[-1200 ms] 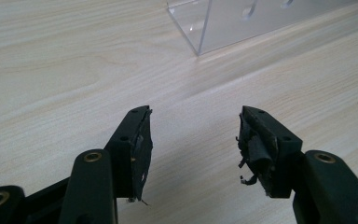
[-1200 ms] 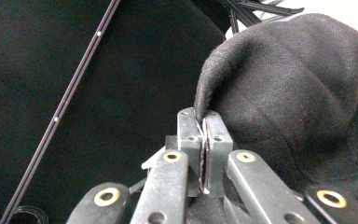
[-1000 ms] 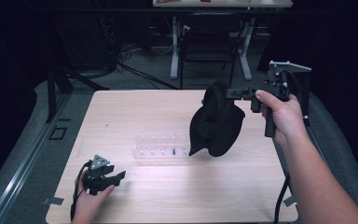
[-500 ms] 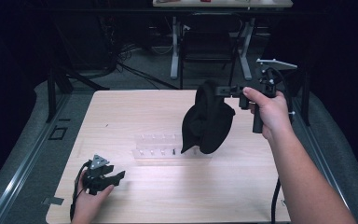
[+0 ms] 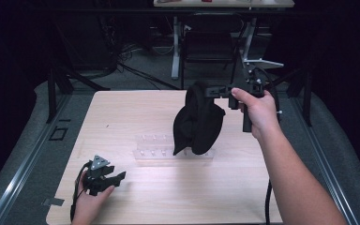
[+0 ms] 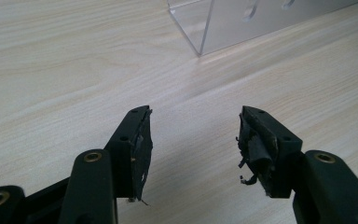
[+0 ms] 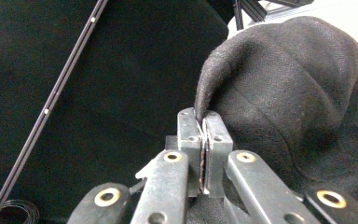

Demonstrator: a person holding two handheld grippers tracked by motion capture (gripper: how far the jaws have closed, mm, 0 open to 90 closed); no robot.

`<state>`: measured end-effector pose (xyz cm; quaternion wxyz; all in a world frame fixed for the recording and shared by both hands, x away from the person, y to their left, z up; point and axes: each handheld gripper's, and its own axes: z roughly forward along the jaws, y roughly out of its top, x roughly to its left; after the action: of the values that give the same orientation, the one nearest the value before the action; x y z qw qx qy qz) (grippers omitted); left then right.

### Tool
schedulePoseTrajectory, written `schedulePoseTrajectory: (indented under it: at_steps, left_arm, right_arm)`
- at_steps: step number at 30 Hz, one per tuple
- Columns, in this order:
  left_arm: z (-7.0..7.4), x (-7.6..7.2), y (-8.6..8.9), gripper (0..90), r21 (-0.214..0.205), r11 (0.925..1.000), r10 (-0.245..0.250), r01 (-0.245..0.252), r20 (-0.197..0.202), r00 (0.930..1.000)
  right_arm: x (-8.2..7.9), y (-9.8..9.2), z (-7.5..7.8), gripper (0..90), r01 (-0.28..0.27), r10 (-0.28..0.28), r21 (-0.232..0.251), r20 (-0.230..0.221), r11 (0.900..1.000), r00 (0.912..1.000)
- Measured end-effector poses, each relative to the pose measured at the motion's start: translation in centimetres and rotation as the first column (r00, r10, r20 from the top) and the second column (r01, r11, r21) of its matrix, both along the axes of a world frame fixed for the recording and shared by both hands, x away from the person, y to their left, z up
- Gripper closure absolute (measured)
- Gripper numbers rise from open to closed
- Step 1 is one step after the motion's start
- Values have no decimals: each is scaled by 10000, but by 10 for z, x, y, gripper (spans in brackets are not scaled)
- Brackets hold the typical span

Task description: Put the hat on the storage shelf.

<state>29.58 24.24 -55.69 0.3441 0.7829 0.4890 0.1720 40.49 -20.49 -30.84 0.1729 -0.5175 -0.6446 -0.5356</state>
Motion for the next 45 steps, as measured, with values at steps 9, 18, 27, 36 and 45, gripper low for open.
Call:
schedulePoseTrajectory:
  at_steps: [9, 18, 27, 36, 45]
  left_arm:
    - [0, 0, 0, 440, -17, 10000, 25, -25, 50, 10000]
    - [0, 0, -1, 460, -60, 10000, -79, 79, -3, 10000]
    - [0, 0, -1, 457, -51, 10000, -58, 57, -10, 10000]
    - [0, 0, -1, 450, -62, 10000, -33, 33, -4, 10000]
    - [0, 0, -3, 457, -6, 10000, -83, 83, -5, 10000]
  right_arm:
    - [2, 7, -2, 885, 117, -115, -161, 95, 9998, 9999]
    - [6, 10, -6, 884, 115, -111, -394, 89, 9992, 9999]
    - [7, 16, -8, 884, 143, -137, -528, 108, 9985, 9998]
    - [6, 20, -9, 883, 9, -6, -455, 83, 9990, 10000]
    - [4, 22, -13, 882, -202, 201, -145, -59, 9997, 9998]
